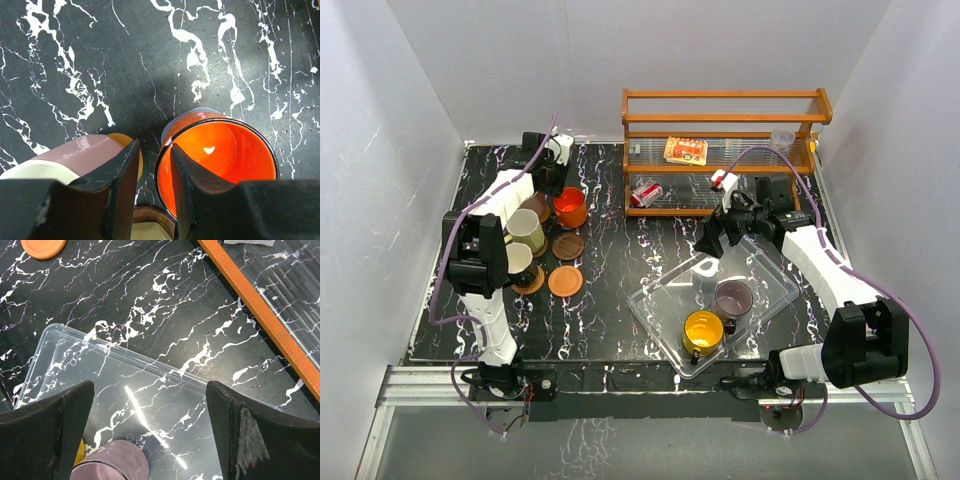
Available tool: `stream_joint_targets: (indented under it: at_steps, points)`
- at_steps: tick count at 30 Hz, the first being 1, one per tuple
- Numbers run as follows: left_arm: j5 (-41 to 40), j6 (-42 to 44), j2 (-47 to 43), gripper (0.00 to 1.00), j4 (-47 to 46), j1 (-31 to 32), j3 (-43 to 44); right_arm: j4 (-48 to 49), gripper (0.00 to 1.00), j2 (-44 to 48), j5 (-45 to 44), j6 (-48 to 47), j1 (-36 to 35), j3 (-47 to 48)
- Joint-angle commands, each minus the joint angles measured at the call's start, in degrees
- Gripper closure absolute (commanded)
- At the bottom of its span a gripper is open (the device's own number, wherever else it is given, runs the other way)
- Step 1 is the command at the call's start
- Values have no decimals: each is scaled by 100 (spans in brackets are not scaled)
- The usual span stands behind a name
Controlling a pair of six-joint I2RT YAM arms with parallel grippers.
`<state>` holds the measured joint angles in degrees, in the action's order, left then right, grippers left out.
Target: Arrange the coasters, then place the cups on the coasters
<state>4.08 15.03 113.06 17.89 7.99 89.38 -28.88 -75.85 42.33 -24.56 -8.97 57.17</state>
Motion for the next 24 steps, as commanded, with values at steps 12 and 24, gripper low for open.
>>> stream_joint_targets:
  at_steps: [12,24]
  points:
    - [1711,206,-1620,62,564,-20,67,-1288,6,45,-1396,-772,32,760]
    - [2534,906,-3093,31,872,122,-1115,-3974,8,445,-2161,-2941,-85,928]
